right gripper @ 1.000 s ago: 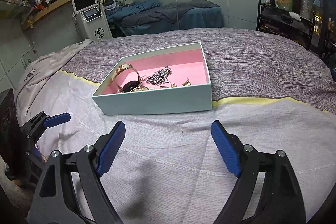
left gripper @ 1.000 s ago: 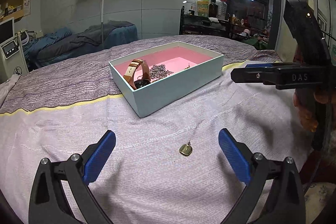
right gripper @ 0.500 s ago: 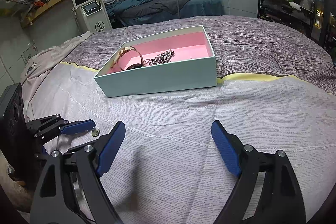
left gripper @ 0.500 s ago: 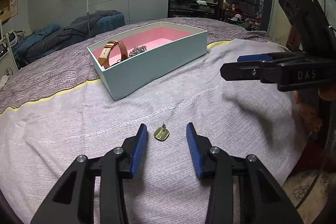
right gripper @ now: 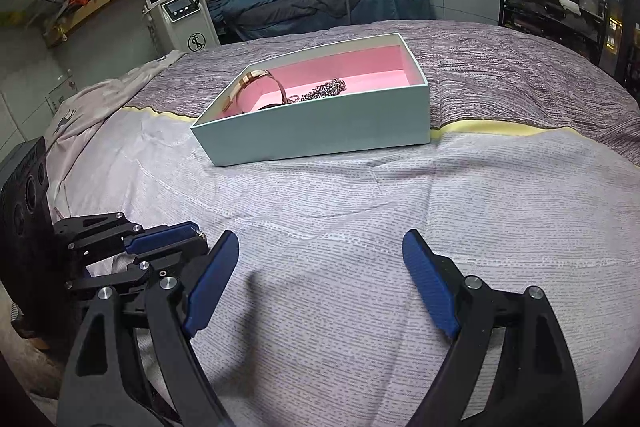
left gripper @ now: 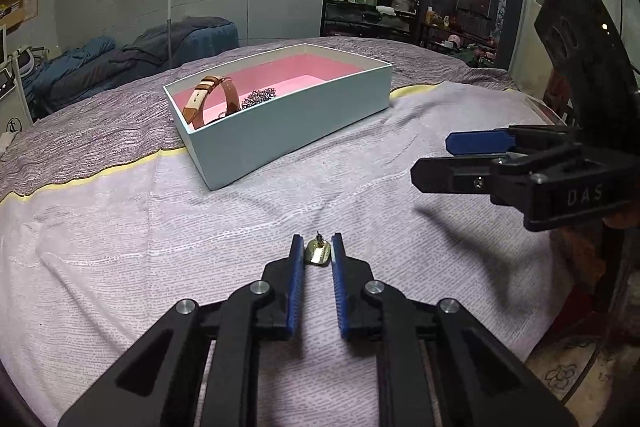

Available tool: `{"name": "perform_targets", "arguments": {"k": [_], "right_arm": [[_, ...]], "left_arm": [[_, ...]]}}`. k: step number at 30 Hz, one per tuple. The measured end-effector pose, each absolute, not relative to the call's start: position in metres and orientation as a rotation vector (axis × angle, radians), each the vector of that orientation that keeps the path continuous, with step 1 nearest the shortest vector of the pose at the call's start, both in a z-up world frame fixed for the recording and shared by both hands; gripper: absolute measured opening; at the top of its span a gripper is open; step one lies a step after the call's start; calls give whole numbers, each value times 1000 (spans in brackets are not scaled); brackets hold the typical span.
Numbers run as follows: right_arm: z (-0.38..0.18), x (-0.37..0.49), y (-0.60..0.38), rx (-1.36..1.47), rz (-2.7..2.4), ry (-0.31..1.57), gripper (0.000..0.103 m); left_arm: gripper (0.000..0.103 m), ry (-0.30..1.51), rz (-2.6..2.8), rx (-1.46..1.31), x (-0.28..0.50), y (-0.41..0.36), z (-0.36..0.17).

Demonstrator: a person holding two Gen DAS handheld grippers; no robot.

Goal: Organize jewelry
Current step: 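Close the left tool on the small gold pendant and lift it, then carry the pendant into the pink box and open the left tool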

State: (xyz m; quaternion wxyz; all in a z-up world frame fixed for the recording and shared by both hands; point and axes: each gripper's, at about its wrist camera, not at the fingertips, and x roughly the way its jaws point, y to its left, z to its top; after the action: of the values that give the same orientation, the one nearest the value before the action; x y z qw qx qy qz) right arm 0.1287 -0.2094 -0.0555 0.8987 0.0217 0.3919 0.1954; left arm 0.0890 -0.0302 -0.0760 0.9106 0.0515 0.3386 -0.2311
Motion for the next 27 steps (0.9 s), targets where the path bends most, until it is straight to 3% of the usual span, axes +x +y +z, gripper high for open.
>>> {"name": "perform_targets", "arguments": {"k": [17, 27], "right_arm": [[-14, 156, -196, -49, 394, 698, 83], [-4, 205, -204, -70, 351, 700, 83]], "left_arm": [[13, 548, -457, 153, 147, -35, -7], [13, 608, -443, 179, 198, -45, -13]]}}
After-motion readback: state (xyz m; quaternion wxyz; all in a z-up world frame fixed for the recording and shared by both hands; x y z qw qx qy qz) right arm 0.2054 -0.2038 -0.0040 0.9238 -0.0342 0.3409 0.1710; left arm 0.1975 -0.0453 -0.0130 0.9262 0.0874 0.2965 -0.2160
